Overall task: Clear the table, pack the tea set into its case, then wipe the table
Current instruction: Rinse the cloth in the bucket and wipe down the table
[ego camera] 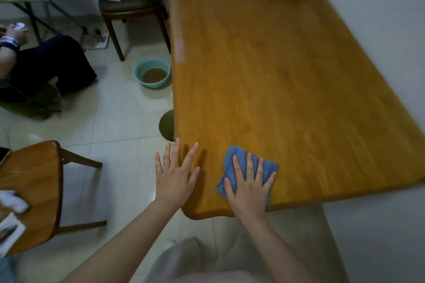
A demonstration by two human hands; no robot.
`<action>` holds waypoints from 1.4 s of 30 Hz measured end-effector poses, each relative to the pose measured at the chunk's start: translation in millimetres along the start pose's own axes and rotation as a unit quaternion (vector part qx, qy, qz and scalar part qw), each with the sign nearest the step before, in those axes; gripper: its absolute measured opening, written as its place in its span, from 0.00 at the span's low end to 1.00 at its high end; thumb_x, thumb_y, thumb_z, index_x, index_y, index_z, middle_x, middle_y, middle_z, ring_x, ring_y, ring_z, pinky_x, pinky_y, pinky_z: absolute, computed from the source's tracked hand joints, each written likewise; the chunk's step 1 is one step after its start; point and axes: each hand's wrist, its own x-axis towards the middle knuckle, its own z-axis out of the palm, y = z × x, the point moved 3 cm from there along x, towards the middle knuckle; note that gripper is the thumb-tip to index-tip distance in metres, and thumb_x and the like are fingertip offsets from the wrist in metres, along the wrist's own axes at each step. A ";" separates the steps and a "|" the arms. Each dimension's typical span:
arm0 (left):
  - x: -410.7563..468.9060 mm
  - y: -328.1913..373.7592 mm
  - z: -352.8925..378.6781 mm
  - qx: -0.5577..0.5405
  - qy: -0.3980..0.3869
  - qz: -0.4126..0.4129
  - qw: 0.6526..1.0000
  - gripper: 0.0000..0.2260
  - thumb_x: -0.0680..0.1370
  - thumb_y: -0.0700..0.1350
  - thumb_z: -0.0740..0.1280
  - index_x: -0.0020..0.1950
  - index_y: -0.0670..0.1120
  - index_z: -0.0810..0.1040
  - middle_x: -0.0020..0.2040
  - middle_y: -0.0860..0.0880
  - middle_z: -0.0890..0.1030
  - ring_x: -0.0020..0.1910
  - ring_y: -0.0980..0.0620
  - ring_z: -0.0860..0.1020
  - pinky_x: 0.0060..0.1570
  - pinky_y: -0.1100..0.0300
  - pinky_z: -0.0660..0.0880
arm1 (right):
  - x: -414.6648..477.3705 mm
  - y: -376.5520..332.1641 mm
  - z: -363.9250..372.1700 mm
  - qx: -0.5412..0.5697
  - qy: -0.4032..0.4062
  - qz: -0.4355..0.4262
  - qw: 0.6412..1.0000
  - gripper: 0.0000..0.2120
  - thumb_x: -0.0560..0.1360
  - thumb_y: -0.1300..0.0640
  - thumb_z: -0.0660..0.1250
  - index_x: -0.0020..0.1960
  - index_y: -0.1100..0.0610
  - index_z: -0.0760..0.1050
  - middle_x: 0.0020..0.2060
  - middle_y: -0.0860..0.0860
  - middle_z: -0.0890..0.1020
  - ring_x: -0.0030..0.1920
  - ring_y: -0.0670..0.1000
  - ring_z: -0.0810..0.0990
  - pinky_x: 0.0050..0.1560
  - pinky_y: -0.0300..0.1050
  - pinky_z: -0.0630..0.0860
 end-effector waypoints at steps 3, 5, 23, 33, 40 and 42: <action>4.4 -21.2 -5.9 0.007 0.003 0.014 1.000 0.28 0.77 0.65 0.39 0.78 0.62 0.47 0.80 0.45 0.51 0.78 0.42 0.47 0.73 0.42 0.38 | -2.2 -42.8 4.0 0.005 -0.009 0.011 1.000 0.32 0.77 0.37 0.51 0.77 0.48 0.60 0.77 0.55 0.60 0.77 0.64 0.55 0.70 0.74 0.49; 11.3 -28.8 -10.9 0.008 0.006 0.017 1.000 0.29 0.77 0.65 0.39 0.78 0.61 0.48 0.80 0.45 0.51 0.78 0.41 0.46 0.72 0.42 0.37 | 3.3 -58.8 5.2 0.004 -0.011 0.016 1.000 0.32 0.77 0.36 0.51 0.78 0.48 0.59 0.77 0.56 0.60 0.77 0.64 0.54 0.70 0.75 0.49; 94.1 -58.5 -26.8 -0.027 0.015 -0.011 0.999 0.29 0.75 0.65 0.38 0.77 0.63 0.45 0.80 0.46 0.46 0.78 0.44 0.41 0.73 0.41 0.39 | 90.3 -115.5 7.1 0.008 0.000 -0.012 1.000 0.34 0.75 0.33 0.49 0.78 0.46 0.58 0.78 0.55 0.58 0.78 0.62 0.52 0.71 0.74 0.46; 151.8 -99.0 -53.7 -0.038 -0.017 0.060 0.997 0.29 0.75 0.65 0.39 0.77 0.64 0.45 0.80 0.48 0.45 0.78 0.45 0.41 0.72 0.43 0.36 | 147.5 -158.0 10.5 0.001 0.004 0.125 0.992 0.34 0.75 0.32 0.46 0.78 0.44 0.55 0.78 0.54 0.56 0.78 0.61 0.50 0.71 0.74 0.45; 190.8 -155.1 -72.9 -0.019 -0.025 0.106 0.994 0.28 0.76 0.65 0.39 0.77 0.64 0.45 0.80 0.48 0.44 0.78 0.45 0.40 0.72 0.44 0.34 | 190.7 -175.0 12.6 0.007 -0.003 0.223 0.975 0.33 0.78 0.32 0.46 0.79 0.43 0.49 0.79 0.52 0.49 0.78 0.59 0.43 0.71 0.71 0.39; 203.3 -164.5 -73.6 -0.008 -0.024 0.125 0.992 0.28 0.77 0.64 0.40 0.77 0.64 0.46 0.80 0.47 0.46 0.78 0.44 0.41 0.72 0.43 0.34 | 206.2 -177.5 12.6 0.005 -0.001 0.242 0.970 0.32 0.78 0.33 0.48 0.79 0.43 0.49 0.79 0.53 0.49 0.78 0.59 0.43 0.72 0.72 0.40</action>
